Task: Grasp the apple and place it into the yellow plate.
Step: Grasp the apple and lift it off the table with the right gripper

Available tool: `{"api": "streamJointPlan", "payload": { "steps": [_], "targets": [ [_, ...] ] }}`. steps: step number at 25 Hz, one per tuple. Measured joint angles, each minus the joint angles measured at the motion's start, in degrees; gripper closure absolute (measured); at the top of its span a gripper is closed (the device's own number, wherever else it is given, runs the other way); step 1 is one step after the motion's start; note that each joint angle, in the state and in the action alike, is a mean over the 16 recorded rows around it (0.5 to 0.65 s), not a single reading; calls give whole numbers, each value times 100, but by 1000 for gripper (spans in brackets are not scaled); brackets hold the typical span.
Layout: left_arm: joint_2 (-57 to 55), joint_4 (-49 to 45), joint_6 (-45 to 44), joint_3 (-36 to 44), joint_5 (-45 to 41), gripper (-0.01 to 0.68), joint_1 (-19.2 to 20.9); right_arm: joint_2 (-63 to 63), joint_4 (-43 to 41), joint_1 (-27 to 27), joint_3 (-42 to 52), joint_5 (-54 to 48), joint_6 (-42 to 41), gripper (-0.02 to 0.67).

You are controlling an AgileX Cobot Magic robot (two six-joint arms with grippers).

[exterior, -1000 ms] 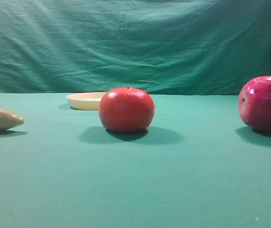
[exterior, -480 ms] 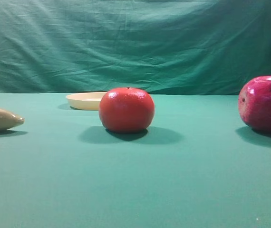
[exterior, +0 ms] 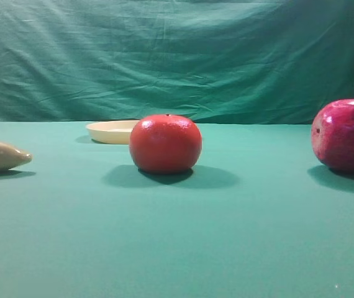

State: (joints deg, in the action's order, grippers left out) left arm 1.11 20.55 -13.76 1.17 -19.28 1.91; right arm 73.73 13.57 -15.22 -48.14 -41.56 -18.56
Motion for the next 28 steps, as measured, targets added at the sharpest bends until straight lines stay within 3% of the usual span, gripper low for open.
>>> {"api": "streamJointPlan", "payload": {
  "steps": [15,19,28],
  "targets": [
    [0,0,0,0,0,516,0,822,-184,-5,-632,40,-227,50],
    [0,0,0,0,0,516,0,1142,-226,-5,-653,111,-240,4],
    [0,0,0,0,0,516,0,2003,-305,-5,-655,412,-243,16]
  ]
}}
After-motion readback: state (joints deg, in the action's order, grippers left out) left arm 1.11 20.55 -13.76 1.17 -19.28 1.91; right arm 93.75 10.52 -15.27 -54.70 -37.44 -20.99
